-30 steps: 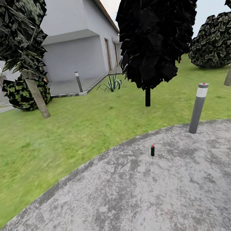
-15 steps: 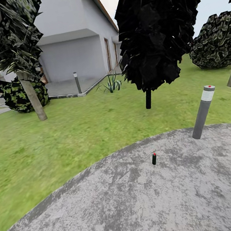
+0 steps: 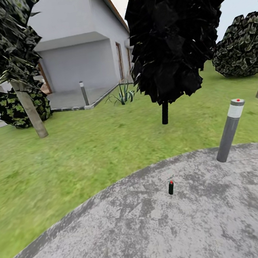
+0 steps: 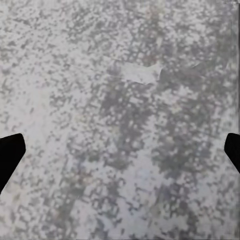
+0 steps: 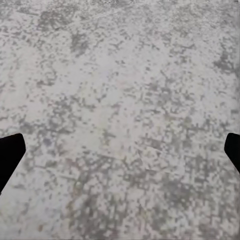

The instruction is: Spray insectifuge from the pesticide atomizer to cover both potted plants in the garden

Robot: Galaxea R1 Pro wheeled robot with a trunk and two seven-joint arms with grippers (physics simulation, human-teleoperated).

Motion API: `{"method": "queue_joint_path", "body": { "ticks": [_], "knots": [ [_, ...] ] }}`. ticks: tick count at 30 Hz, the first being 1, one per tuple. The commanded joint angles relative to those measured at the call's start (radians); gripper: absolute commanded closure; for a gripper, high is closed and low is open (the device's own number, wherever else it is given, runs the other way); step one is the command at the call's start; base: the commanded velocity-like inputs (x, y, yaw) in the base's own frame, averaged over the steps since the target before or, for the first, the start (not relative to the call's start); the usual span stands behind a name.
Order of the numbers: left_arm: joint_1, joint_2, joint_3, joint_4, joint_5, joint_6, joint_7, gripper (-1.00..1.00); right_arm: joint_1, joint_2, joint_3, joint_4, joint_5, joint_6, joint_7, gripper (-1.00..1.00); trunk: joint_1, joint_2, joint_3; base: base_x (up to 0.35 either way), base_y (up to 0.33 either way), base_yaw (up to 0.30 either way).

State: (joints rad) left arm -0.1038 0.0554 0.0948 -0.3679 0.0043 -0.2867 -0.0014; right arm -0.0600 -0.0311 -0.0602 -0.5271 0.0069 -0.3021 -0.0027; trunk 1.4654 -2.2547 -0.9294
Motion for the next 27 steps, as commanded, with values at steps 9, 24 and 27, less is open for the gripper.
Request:
{"method": "queue_joint_path", "body": {
  "ticks": [9,24,27],
  "knots": [
    [0.0,0.001,0.002,0.001,0.0,-0.003,0.0,-1.0,-0.001,0.0,-0.001,0.001,0.001,-0.003,0.0,-1.0,0.0,0.0,-0.001,0.336,-0.013,0.0],
    [0.0,0.0,0.002,0.001,0.0,-0.003,0.0,-1.0,-0.001,0.0,-0.001,0.001,0.001,-0.003,0.0,-1.0,0.0,0.0,-0.001,0.339,0.0,0.0],
    [0.0,0.0,0.002,0.001,0.0,-0.003,0.0,-1.0,-0.001,0.0,-0.001,0.001,0.001,-0.003,0.0,-1.0,0.0,0.0,-0.001,0.339,0.0,0.0]
  ]
}}
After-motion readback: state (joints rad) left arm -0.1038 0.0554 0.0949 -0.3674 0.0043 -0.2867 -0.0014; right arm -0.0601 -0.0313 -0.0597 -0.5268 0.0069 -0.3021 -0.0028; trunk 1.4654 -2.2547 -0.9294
